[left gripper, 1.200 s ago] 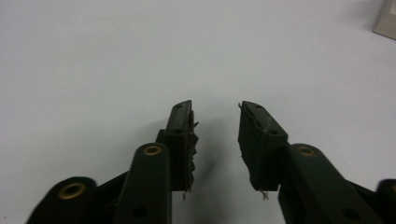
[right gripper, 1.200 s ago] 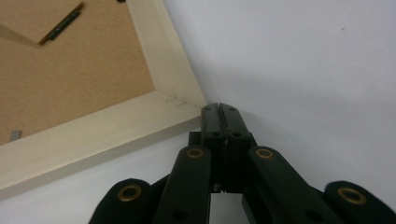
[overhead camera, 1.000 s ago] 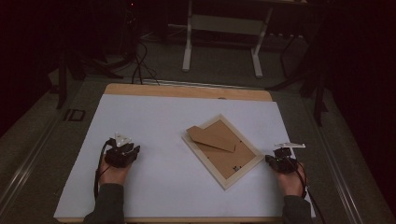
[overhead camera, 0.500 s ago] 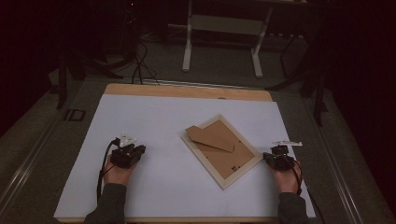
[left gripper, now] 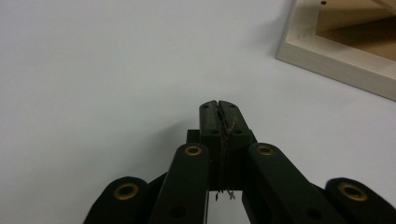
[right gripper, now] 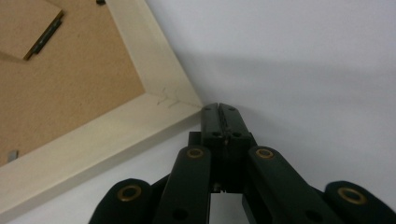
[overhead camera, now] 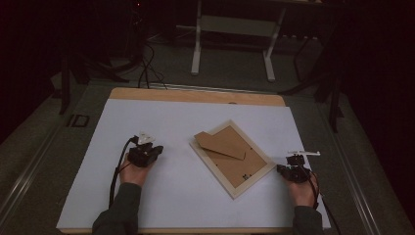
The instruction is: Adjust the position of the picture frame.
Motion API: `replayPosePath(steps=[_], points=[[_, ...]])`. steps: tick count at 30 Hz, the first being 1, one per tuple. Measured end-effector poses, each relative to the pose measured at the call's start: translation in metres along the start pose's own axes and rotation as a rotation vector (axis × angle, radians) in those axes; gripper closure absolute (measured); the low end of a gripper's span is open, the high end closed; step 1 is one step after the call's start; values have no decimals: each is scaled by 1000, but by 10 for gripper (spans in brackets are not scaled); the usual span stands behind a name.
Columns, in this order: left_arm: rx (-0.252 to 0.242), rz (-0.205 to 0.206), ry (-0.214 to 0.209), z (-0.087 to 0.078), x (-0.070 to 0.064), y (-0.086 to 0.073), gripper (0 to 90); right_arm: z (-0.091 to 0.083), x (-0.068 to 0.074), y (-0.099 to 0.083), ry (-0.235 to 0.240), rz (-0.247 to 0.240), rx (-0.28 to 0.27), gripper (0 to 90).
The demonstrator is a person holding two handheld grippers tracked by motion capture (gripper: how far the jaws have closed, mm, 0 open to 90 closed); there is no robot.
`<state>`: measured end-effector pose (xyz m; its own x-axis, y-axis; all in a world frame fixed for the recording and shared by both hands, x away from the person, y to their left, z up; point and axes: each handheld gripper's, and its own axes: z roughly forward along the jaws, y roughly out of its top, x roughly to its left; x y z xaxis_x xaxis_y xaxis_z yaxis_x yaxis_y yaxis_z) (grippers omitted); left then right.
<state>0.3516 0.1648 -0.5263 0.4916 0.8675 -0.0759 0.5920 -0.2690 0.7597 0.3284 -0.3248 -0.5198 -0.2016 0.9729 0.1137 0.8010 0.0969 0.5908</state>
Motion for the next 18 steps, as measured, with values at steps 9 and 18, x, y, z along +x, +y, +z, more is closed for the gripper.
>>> replayPosePath(steps=[9,18], points=[[11,31,-36,28,-9,25,900,-1,2,0,6,-27,17,900],[22,78,-81,55,-23,44,897,2,1,2,17,-28,7,900]])
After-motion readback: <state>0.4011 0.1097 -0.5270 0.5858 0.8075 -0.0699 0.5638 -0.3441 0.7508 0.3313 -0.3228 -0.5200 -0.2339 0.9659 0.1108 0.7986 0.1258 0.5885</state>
